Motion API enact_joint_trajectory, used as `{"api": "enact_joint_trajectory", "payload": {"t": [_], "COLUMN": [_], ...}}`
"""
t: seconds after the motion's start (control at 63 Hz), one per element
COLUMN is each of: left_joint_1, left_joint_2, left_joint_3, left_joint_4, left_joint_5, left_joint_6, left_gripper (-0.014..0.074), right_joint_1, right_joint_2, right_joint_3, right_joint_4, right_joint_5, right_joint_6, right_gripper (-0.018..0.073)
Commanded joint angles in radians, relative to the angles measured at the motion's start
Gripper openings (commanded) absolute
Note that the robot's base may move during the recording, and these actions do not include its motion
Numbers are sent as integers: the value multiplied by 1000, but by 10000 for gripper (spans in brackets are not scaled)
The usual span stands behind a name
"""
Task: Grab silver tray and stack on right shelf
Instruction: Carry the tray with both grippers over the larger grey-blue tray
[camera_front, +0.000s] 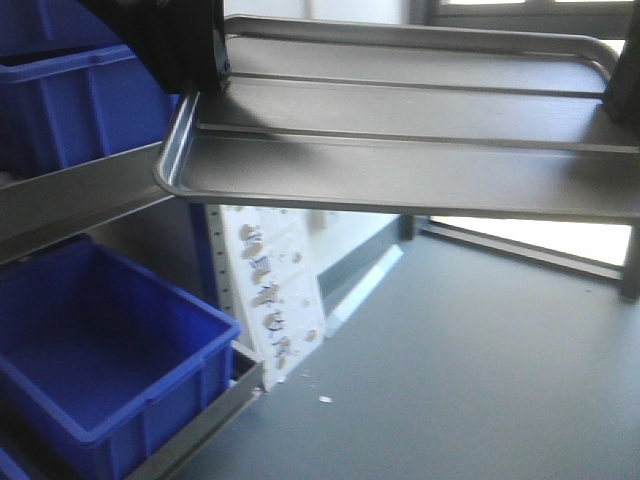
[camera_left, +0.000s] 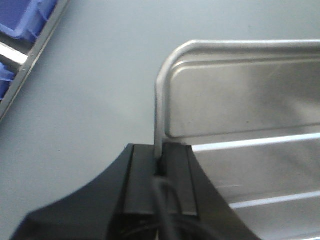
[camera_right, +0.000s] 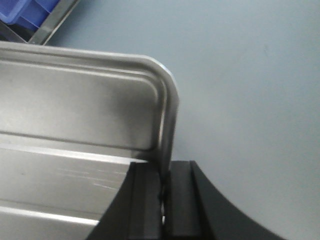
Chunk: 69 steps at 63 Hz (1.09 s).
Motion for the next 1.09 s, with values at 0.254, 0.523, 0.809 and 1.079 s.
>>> {"api": "enact_joint_trajectory", "payload": {"t": [0.254, 0.523, 0.809, 1.079], "left_joint_1": [0, 0, 0, 0], "left_joint_2": [-43, -43, -43, -43], "left_joint_3": [-33, -33, -33, -33], "left_joint_4": [39, 39, 39, 39], "left_joint_5": [-12, -12, -13, -13], "left_joint_6": [4, 4, 4, 4], "left_gripper": [-93, -93, -93, -93], "right_joint_1": [-2, -2, -2, -2], "right_joint_2": [-25, -25, -25, -25], "right_joint_3": [-35, -35, -35, -35], "right_joint_4": [-33, -33, -33, -33], "right_joint_5": [-29, -29, -29, -29], "right_joint_6": [-20, -20, -20, -20], "right_gripper": [57, 57, 57, 57]}}
